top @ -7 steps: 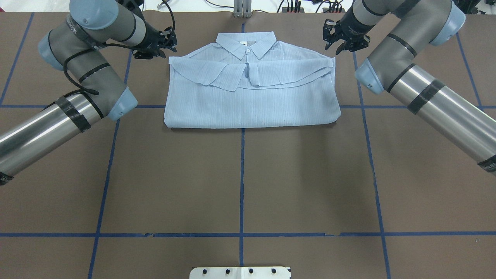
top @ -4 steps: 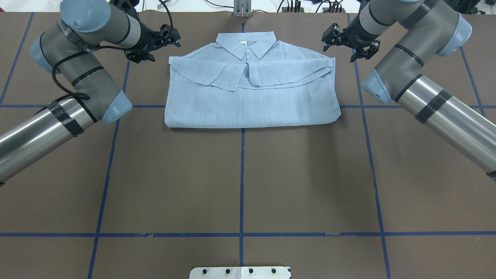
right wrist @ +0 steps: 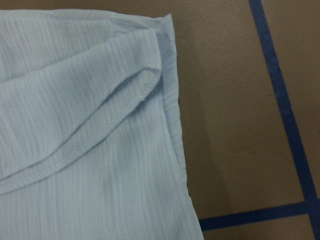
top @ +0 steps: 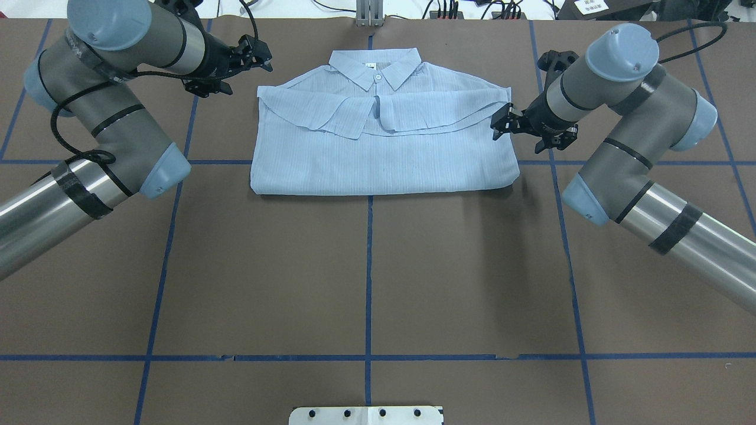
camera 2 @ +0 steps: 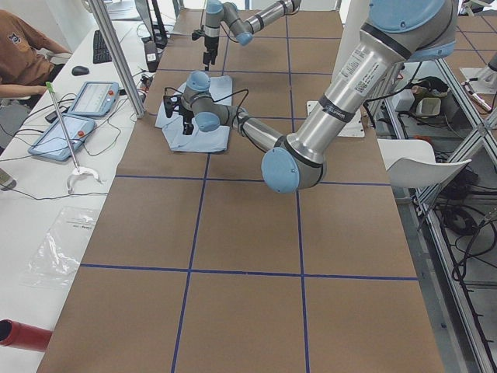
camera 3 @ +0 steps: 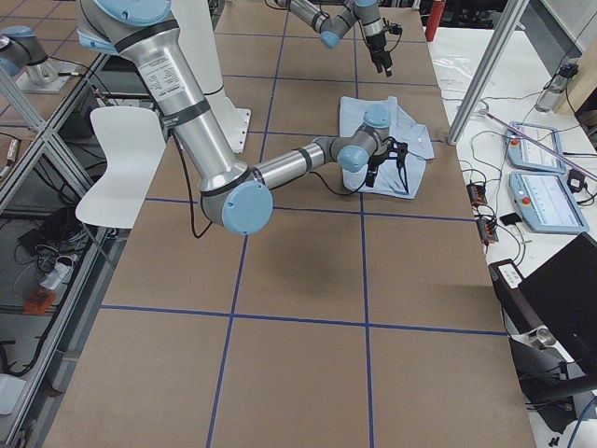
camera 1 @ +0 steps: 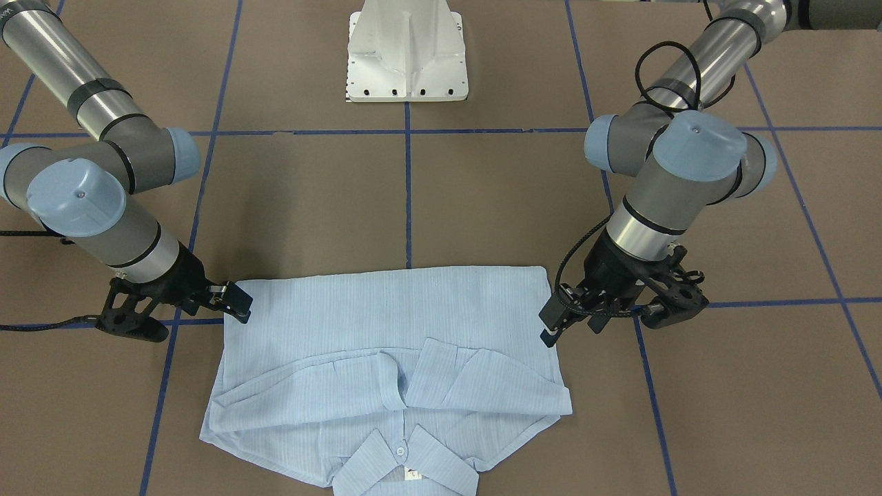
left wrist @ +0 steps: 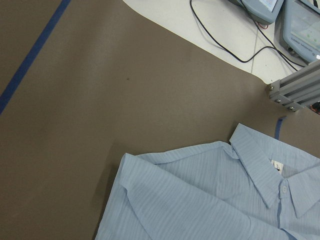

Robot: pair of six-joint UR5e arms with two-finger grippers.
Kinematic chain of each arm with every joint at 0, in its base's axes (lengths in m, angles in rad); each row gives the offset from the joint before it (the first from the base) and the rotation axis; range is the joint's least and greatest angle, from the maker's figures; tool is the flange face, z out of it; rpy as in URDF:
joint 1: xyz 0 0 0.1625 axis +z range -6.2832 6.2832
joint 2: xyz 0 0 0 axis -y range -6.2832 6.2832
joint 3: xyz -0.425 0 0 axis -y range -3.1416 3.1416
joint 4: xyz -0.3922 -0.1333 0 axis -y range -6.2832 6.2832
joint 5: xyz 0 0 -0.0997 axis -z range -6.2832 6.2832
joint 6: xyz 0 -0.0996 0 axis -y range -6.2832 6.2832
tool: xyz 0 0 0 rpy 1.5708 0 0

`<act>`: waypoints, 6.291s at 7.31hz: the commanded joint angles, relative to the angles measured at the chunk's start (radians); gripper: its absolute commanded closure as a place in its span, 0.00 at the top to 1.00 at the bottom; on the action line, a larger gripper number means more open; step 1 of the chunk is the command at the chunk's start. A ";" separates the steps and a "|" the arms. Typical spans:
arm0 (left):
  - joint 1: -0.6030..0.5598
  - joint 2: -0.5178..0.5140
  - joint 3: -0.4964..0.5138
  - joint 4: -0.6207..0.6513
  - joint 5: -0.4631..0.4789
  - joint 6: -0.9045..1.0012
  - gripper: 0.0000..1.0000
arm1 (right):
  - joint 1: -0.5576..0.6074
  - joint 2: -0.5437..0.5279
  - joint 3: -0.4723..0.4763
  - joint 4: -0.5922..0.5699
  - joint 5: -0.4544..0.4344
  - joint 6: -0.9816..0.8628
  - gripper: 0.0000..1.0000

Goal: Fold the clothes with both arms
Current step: 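Lower the right gripper to the folded shirt's side edge nearest it and grasp, then drag the folded shirt with the right gripper toward the robot, rotating it, then release the shirt with the right gripper while the left gripper reaches its far corner, then grasp the shirt corner nearest the left gripper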

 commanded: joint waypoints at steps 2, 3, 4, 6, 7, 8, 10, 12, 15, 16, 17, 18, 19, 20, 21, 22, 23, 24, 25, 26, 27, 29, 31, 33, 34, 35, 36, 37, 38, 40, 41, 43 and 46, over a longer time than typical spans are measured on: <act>0.001 0.008 -0.020 0.009 -0.001 0.001 1.00 | -0.031 -0.027 0.003 -0.004 -0.005 0.002 0.69; 0.001 0.006 -0.025 0.037 -0.001 0.001 1.00 | -0.044 -0.024 0.002 -0.004 -0.005 0.002 0.59; 0.001 0.008 -0.038 0.044 -0.001 0.001 1.00 | -0.049 -0.023 0.005 -0.003 -0.002 0.001 0.54; 0.001 0.009 -0.039 0.047 -0.001 0.003 1.00 | -0.052 -0.024 0.020 -0.003 0.007 0.001 0.31; 0.001 0.011 -0.037 0.048 -0.001 0.005 1.00 | -0.052 -0.027 0.025 -0.004 0.009 -0.004 0.03; 0.001 0.011 -0.037 0.046 -0.001 0.005 1.00 | -0.049 -0.026 0.028 -0.007 0.021 -0.005 0.00; 0.001 0.008 -0.040 0.046 -0.001 0.001 1.00 | -0.016 -0.033 0.049 -0.023 0.065 -0.002 0.00; 0.003 0.024 -0.069 0.048 0.001 0.000 1.00 | -0.015 -0.223 0.264 -0.017 0.087 -0.005 0.00; 0.003 0.051 -0.111 0.063 0.004 0.000 1.00 | -0.110 -0.490 0.553 -0.009 0.093 -0.001 0.00; 0.005 0.048 -0.109 0.061 0.004 -0.002 1.00 | -0.211 -0.523 0.621 -0.009 0.093 0.001 0.00; 0.006 0.048 -0.109 0.061 0.004 -0.002 1.00 | -0.355 -0.529 0.661 -0.009 0.090 0.001 0.00; 0.014 0.043 -0.108 0.057 0.004 0.000 1.00 | -0.481 -0.529 0.676 -0.009 0.075 0.013 0.00; 0.014 0.043 -0.109 0.054 0.001 0.001 1.00 | -0.573 -0.550 0.719 -0.009 0.062 0.014 0.00; 0.015 0.043 -0.111 0.054 0.001 0.003 1.00 | -0.629 -0.558 0.745 -0.009 0.055 0.045 0.00; 0.018 0.047 -0.108 0.049 0.004 0.005 1.00 | -0.653 -0.578 0.744 -0.009 0.055 0.063 0.54; 0.030 0.046 -0.111 0.049 0.004 0.006 1.00 | -0.648 -0.578 0.746 -0.009 0.055 0.064 1.00; 0.046 0.044 -0.117 0.049 -0.002 0.008 1.00 | -0.565 -0.558 0.750 -0.009 0.058 0.064 1.00; 0.104 0.044 -0.140 0.051 0.004 0.003 1.00 | -0.499 -0.505 0.743 -0.006 0.056 0.070 1.00; 0.145 0.044 -0.187 0.057 0.004 -0.043 1.00 | -0.370 -0.500 0.746 -0.006 0.067 0.117 1.00; 0.196 0.044 -0.221 0.060 0.005 -0.114 1.00 | -0.257 -0.497 0.747 0.003 0.070 0.120 1.00; 0.249 0.043 -0.220 0.061 0.011 -0.179 1.00 | -0.177 -0.492 0.747 0.016 0.073 0.119 1.00; 0.348 0.041 -0.182 0.078 0.118 -0.204 0.99 | -0.114 -0.483 0.749 0.049 0.073 0.119 1.00; 0.360 0.028 -0.164 0.183 0.130 -0.204 0.98 | -0.103 -0.466 0.738 0.049 0.073 0.119 1.00; 0.377 0.008 -0.129 0.242 0.168 -0.192 0.94 | -0.100 -0.462 0.736 0.049 0.075 0.119 1.00; 0.383 -0.001 -0.115 0.242 0.168 -0.192 0.93 | -0.097 -0.460 0.735 0.049 0.073 0.119 1.00; 0.393 -0.003 -0.117 0.244 0.168 -0.192 0.89 | -0.095 -0.454 0.732 0.049 0.073 0.119 1.00; 0.393 -0.003 -0.115 0.244 0.168 -0.192 0.80 | -0.091 -0.454 0.726 0.049 0.073 0.114 1.00; 0.399 -0.003 -0.115 0.244 0.168 -0.192 0.67 | -0.083 -0.454 0.726 0.049 0.075 0.114 1.00; 0.400 -0.003 -0.115 0.242 0.166 -0.192 0.60 | -0.078 -0.454 0.726 0.049 0.076 0.113 1.00; 0.400 -0.005 -0.117 0.244 0.163 -0.192 0.35 | -0.078 -0.454 0.709 0.049 0.075 0.111 1.00; 0.400 -0.006 -0.117 0.244 0.163 -0.193 0.00 | -0.077 -0.454 0.704 0.049 0.075 0.107 1.00; 0.399 -0.006 -0.132 0.241 0.153 -0.193 0.00 | -0.072 -0.446 0.698 0.051 0.073 0.107 1.00; 0.324 -0.002 -0.125 0.229 0.154 -0.192 0.00 | -0.071 -0.446 0.703 0.053 0.070 0.107 1.00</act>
